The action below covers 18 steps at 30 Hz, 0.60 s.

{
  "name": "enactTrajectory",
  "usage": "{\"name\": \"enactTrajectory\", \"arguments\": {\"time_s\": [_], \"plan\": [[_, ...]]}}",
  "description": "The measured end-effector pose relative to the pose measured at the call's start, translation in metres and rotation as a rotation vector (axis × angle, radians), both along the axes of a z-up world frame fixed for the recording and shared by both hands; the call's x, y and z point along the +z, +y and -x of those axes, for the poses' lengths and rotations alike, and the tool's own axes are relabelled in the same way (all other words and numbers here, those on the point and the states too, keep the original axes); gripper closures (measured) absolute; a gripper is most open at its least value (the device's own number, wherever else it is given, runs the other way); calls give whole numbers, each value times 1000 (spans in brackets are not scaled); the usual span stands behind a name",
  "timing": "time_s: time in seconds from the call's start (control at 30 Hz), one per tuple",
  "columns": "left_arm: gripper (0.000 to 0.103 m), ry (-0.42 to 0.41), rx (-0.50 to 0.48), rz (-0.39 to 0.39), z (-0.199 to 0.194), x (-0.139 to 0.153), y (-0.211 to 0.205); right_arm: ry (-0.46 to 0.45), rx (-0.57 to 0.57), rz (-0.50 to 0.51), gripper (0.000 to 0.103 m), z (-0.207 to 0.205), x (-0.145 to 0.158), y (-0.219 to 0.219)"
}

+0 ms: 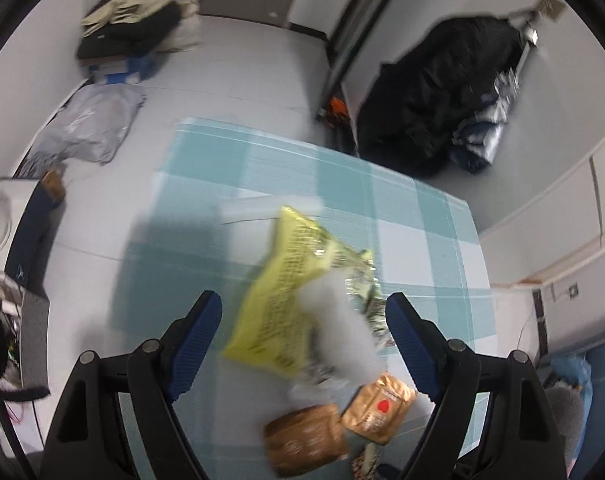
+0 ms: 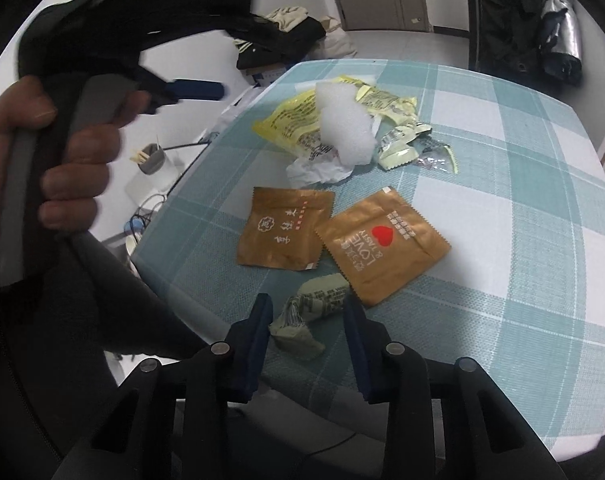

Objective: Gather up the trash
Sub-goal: 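Grasp the small crumpled green-white wrapper with the right tool, then grasp the white foam block with the left tool while the right tool holds the wrapper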

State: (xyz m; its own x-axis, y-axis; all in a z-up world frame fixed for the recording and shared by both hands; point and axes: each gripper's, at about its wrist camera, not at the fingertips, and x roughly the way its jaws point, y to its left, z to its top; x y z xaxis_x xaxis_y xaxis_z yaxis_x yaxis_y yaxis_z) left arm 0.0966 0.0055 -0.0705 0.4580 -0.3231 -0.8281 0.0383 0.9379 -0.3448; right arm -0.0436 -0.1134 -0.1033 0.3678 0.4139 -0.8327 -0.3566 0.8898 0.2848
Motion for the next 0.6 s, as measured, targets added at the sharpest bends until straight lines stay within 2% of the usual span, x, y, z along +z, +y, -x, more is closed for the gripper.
{"name": "enactTrajectory", "arguments": {"time_s": [0.07, 0.27, 0.33, 0.37, 0.4, 0.47, 0.6], "plan": [[22, 20, -24, -6, -5, -4, -10, -8, -6, -8, 82, 0, 2, -5], [22, 89, -62, -112, -14, -20, -32, 4, 5, -9, 82, -1, -2, -13], [22, 116, -78, -208, -14, -26, -39, 4, 14, -4, 82, 0, -2, -15], [25, 127, -84, -230, -14, -28, -40, 6, 14, -4, 82, 1, -2, -16], [34, 145, -92, -249, -13, -32, -41, 10, 15, -6, 82, 1, -3, -17], [44, 172, -102, -229, -11, -36, -40, 14, 15, -14, 83, 2, -4, -18], [51, 162, -112, -258, -7, -35, -40, 16, 11, -21, 83, 0, -4, -16]]}}
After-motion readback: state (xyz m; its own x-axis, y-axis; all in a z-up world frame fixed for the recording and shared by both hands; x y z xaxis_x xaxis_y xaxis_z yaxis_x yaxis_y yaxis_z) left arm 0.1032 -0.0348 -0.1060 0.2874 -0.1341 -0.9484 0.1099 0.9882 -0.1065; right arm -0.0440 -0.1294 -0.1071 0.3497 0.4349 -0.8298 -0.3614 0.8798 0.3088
